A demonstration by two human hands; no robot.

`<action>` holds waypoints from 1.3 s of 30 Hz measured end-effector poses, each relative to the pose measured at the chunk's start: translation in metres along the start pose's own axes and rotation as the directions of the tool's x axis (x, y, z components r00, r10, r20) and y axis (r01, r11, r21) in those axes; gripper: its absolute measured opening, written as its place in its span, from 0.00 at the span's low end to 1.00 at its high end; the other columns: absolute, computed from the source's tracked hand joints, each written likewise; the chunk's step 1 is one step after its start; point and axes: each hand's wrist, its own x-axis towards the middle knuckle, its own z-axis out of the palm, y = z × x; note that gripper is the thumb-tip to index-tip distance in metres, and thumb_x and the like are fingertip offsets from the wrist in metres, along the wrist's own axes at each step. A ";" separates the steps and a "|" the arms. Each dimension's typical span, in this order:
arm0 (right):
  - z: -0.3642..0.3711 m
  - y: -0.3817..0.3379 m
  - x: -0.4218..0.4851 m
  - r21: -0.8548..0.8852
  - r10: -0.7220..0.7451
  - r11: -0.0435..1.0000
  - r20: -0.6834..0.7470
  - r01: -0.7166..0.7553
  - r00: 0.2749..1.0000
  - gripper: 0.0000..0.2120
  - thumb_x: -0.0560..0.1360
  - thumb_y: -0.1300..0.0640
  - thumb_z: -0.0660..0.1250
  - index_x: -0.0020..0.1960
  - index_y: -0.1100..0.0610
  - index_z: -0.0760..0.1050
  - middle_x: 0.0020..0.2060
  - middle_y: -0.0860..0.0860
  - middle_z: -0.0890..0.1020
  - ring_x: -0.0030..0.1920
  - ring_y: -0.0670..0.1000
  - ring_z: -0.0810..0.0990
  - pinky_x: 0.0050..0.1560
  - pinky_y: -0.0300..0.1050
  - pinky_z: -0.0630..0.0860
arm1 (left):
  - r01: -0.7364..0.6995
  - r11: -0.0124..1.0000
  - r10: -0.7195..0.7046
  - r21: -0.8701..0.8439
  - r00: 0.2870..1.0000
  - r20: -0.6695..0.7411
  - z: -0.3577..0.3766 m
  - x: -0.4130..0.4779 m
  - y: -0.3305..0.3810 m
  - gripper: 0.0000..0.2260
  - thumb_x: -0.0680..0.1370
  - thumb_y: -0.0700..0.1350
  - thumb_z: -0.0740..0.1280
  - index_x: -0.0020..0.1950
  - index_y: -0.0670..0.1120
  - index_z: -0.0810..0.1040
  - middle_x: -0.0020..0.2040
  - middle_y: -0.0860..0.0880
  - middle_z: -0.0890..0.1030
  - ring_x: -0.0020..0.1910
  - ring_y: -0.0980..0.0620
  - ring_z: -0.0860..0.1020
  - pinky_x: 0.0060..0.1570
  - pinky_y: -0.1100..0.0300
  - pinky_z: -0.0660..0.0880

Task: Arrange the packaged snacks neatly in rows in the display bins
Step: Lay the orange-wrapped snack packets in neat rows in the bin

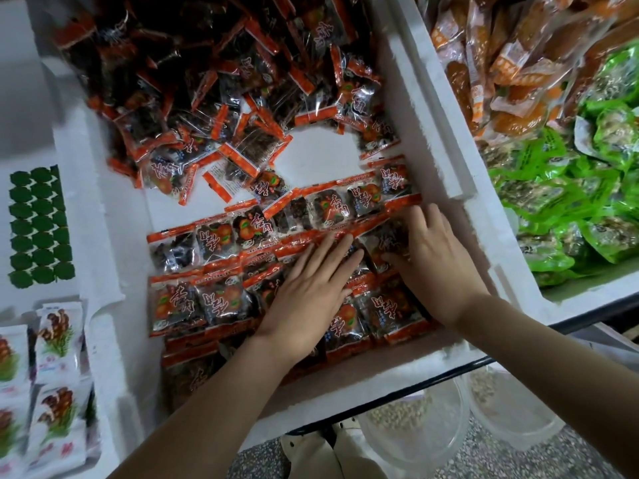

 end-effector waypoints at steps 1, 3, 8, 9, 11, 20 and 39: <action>0.001 0.001 0.000 -0.022 -0.045 0.999 0.019 0.045 0.999 0.17 0.74 0.59 0.67 0.61 0.59 0.68 0.54 0.56 0.71 0.54 0.58 0.71 0.49 0.50 0.73 | -0.003 1.000 0.003 -0.012 1.000 -0.003 0.001 0.001 0.000 0.24 0.84 0.50 0.49 0.77 0.54 0.41 0.72 0.57 0.31 0.70 0.57 0.27 0.64 0.63 0.23; 0.002 0.003 0.002 -0.100 -0.113 0.988 0.057 0.118 0.992 0.16 0.73 0.62 0.68 0.60 0.58 0.72 0.53 0.57 0.73 0.51 0.60 0.73 0.46 0.53 0.76 | -0.005 0.998 0.005 -0.062 1.000 0.005 -0.001 0.001 0.000 0.23 0.84 0.49 0.49 0.77 0.54 0.43 0.72 0.58 0.32 0.70 0.58 0.28 0.64 0.64 0.23; -0.010 -0.009 0.018 -0.102 -0.231 0.968 -0.006 0.230 0.973 0.14 0.74 0.61 0.68 0.58 0.61 0.75 0.49 0.58 0.76 0.49 0.61 0.75 0.46 0.53 0.76 | 0.041 0.981 -0.071 -0.191 0.986 -0.149 -0.021 -0.004 -0.010 0.22 0.82 0.50 0.51 0.76 0.53 0.56 0.78 0.56 0.48 0.75 0.58 0.45 0.69 0.63 0.34; -0.011 -0.016 0.025 -0.031 -0.227 0.973 -0.008 0.227 0.974 0.14 0.75 0.59 0.66 0.61 0.60 0.73 0.51 0.58 0.75 0.52 0.60 0.74 0.49 0.53 0.75 | 0.082 0.975 -0.126 -0.205 0.969 -0.211 -0.027 -0.003 -0.016 0.22 0.81 0.50 0.53 0.75 0.52 0.60 0.77 0.54 0.53 0.74 0.57 0.51 0.70 0.60 0.39; -0.009 -0.032 0.042 0.063 -0.222 0.973 -0.018 0.223 0.975 0.16 0.78 0.57 0.63 0.64 0.59 0.70 0.56 0.56 0.74 0.57 0.57 0.72 0.55 0.51 0.73 | 0.150 0.962 -0.221 -0.228 0.919 -0.326 -0.040 0.002 -0.033 0.21 0.79 0.48 0.55 0.73 0.48 0.64 0.74 0.50 0.62 0.71 0.54 0.60 0.70 0.57 0.48; 0.025 -0.102 0.105 0.070 -0.044 0.997 0.183 0.032 0.982 0.27 0.77 0.42 0.60 0.68 0.58 0.62 0.60 0.55 0.74 0.63 0.55 0.68 0.59 0.51 0.71 | 0.342 0.838 -0.516 -0.425 0.748 -0.417 -0.083 0.053 -0.099 0.23 0.80 0.47 0.61 0.73 0.42 0.62 0.70 0.42 0.64 0.68 0.45 0.66 0.67 0.58 0.62; 0.005 -0.083 0.121 0.650 0.226 0.701 0.189 -0.295 0.956 0.17 0.71 0.62 0.72 0.58 0.59 0.72 0.42 0.51 0.81 0.41 0.47 0.80 0.35 0.29 0.75 | 0.108 0.614 -0.666 -0.782 0.603 -0.439 -0.113 0.055 -0.085 0.06 0.77 0.40 0.67 0.51 0.49 0.77 0.43 0.60 0.74 0.41 0.60 0.74 0.43 0.72 0.71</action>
